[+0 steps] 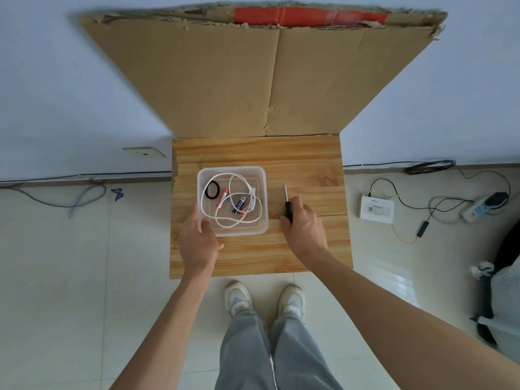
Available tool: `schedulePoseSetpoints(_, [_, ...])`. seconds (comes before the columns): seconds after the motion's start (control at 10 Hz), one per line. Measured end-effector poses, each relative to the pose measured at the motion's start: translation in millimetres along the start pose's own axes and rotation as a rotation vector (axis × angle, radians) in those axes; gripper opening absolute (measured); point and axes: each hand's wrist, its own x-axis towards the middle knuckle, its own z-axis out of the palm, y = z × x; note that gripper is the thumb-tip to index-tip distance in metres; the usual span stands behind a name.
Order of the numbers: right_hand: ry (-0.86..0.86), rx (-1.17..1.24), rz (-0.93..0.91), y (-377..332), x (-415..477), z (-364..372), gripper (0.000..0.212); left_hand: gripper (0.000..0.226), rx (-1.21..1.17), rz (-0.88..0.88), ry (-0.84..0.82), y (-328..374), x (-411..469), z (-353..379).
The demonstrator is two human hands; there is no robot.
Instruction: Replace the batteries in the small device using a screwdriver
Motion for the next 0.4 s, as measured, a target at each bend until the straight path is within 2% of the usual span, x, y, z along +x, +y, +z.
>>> schedulePoseSetpoints(0.1, [-0.059, -0.056, 0.031, -4, -10, -10, 0.03, 0.041, 0.296, 0.091, -0.075, 8, -1, -15])
schedulePoseSetpoints(0.2, [-0.14, -0.121, 0.1, -9, -23, -27, 0.032, 0.047, 0.618, 0.141, -0.131, 13, -2, -30])
schedulePoseSetpoints(0.3, [-0.237, -0.197, 0.168, -20, -42, -59, 0.033, 0.053, 0.87, 0.219, -0.13, 46, -37, -43])
schedulePoseSetpoints(0.4, [-0.323, -0.162, 0.237, -28, -80, -95, 0.014, 0.055, 1.085, 0.394, -0.239, 82, -93, -52])
